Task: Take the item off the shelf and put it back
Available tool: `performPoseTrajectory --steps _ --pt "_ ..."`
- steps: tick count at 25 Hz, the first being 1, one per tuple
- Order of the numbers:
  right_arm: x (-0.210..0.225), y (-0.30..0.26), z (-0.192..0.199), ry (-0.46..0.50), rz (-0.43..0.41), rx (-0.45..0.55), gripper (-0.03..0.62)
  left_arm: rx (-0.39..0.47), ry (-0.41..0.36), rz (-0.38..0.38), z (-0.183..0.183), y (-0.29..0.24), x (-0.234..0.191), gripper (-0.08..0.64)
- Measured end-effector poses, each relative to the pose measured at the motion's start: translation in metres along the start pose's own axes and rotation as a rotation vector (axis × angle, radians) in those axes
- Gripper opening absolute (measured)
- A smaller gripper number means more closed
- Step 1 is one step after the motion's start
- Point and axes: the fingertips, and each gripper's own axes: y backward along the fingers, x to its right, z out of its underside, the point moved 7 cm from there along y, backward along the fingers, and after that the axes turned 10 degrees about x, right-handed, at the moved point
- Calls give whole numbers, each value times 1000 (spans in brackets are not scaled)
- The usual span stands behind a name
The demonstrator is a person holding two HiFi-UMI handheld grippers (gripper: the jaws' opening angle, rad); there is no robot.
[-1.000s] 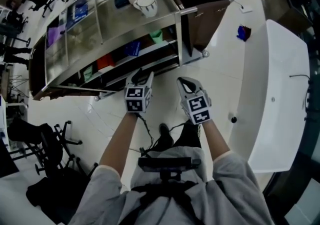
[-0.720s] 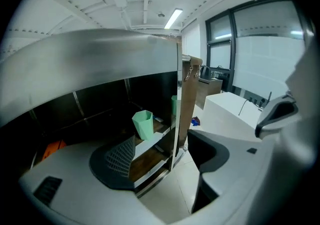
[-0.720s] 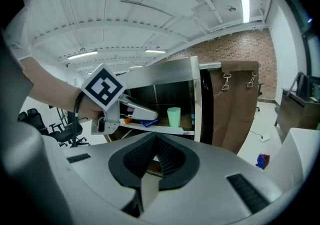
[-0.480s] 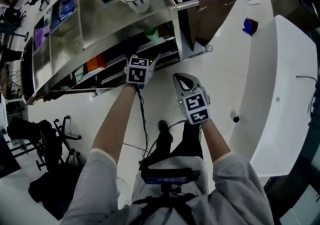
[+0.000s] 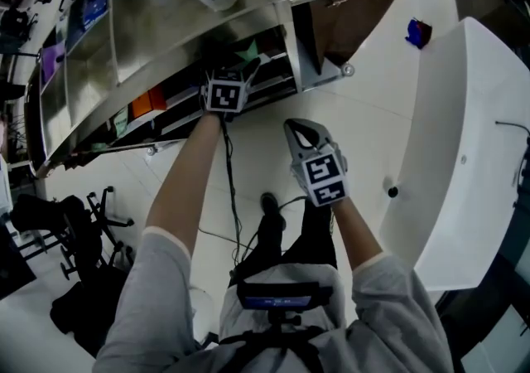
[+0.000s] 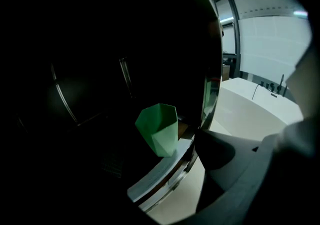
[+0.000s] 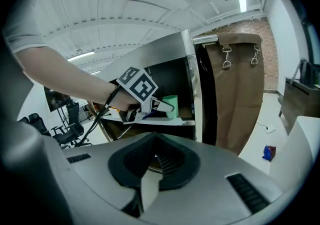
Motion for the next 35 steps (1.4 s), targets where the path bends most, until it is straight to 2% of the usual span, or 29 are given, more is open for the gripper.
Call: performPoseTrajectory --steps 10,18,21,35 --pt "11 0 5 -22 7 -11 9 -20 -25 16 -8 -21 -3 436" --pt "15 -1 4 -24 2 -13 9 -49 -49 -3 -11 -32 -8 431" --pt "17 -2 4 -25 3 -14 9 -71 -59 -8 -12 -33 -11 350" --pt "15 -4 -1 -25 7 -5 9 -62 -65 -3 -12 -26 -10 341"
